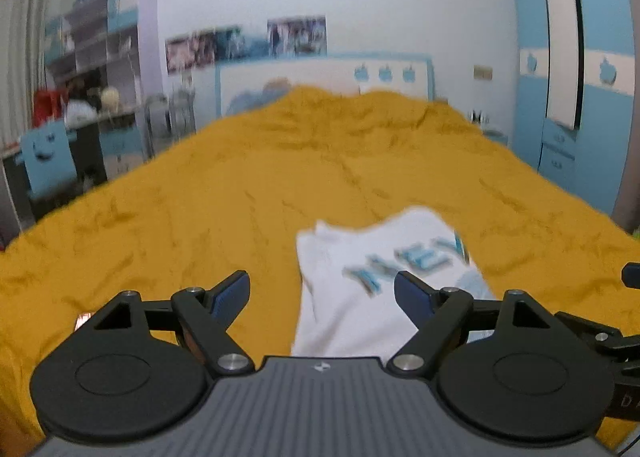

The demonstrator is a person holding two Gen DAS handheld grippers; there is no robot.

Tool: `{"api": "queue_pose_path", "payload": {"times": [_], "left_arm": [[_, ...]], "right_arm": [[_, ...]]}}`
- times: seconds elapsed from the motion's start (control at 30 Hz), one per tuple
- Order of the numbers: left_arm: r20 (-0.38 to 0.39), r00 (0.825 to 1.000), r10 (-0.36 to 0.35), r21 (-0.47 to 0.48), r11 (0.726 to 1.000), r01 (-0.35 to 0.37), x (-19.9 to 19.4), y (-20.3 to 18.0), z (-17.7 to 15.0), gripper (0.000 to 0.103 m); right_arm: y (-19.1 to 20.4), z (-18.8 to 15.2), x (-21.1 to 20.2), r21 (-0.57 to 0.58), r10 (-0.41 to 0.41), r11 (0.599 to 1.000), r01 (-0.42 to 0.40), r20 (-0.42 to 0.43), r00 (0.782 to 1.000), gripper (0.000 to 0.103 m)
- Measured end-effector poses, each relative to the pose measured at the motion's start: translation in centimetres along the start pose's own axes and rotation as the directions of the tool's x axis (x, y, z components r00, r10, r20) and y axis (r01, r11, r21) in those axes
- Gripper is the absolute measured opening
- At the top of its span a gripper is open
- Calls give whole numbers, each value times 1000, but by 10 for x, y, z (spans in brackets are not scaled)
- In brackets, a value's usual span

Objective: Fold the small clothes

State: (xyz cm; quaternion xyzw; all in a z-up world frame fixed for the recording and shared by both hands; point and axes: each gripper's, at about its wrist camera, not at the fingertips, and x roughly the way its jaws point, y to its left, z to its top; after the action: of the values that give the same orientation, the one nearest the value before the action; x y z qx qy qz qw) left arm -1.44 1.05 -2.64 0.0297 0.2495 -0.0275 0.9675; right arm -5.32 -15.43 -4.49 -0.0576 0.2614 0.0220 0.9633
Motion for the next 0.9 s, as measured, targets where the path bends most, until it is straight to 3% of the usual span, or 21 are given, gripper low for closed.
{"api": "queue_pose_path", "payload": {"times": [0.43,0.9], "left_arm": [[-168,986,6,40,999,1,-15,-27,-45,96],[-189,982,-3,54,998,14,-24,-31,-54,96]], "right_arm": [[-9,-55,1,147,20,989,4,-161,987,82],[-9,-61,-12,125,16,992,0,-121,992,82]]}}
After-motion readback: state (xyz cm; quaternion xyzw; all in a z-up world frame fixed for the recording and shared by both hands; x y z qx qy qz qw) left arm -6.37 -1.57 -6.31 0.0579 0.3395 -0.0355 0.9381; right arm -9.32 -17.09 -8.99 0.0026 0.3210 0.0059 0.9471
